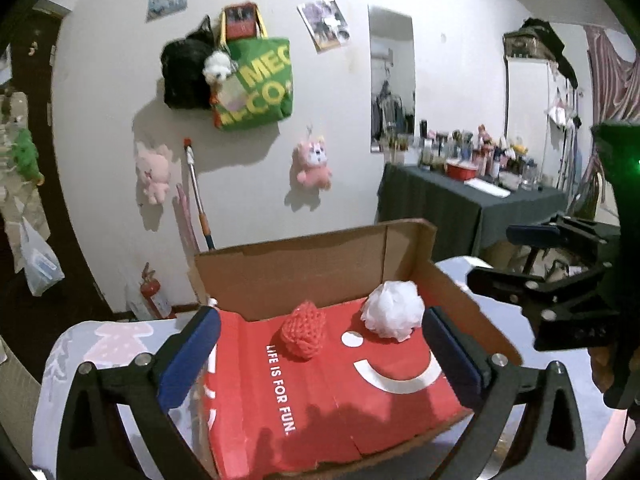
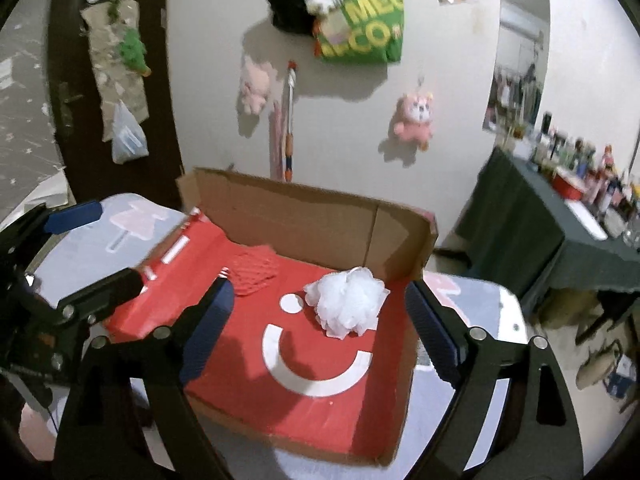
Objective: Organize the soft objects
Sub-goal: 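Withdraw both tools from the box back toward the remaining items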
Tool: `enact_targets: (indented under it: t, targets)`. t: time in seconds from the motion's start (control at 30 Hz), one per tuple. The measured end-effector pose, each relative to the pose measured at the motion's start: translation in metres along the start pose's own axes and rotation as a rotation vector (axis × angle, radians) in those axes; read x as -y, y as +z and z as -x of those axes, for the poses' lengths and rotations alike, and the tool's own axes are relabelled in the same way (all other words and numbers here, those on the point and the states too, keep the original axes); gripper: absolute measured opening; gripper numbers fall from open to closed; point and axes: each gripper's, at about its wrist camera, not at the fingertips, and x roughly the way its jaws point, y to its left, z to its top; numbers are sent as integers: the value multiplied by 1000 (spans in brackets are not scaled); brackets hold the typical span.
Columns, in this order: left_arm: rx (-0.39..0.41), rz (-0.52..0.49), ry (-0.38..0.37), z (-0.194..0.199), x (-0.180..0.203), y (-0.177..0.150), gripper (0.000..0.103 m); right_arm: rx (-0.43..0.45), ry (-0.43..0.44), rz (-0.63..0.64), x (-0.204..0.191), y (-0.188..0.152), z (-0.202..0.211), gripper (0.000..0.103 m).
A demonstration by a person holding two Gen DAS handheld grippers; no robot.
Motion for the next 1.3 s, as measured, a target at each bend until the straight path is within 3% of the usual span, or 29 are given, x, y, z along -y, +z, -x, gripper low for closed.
enact_targets:
  t: [0.4,0.8,0.9,1.1,1.3]
  targets:
    - [124,16,32,96,22,-37,103,160,-15,1,-29,-49,106,89]
    - [196,34,39,156,48,-99,103,297,-76,9,-56,-126,178,90]
    - [205,42,52,164,55,-117,103,319,-84,3,-61,-144,189,97]
    - [202,46,57,167,65,-151,103,309,-93,-31,-69,-185,189,97]
    - [115,77,63,145,66,-197,103,272,-110,-80,-73,-228,169,97]
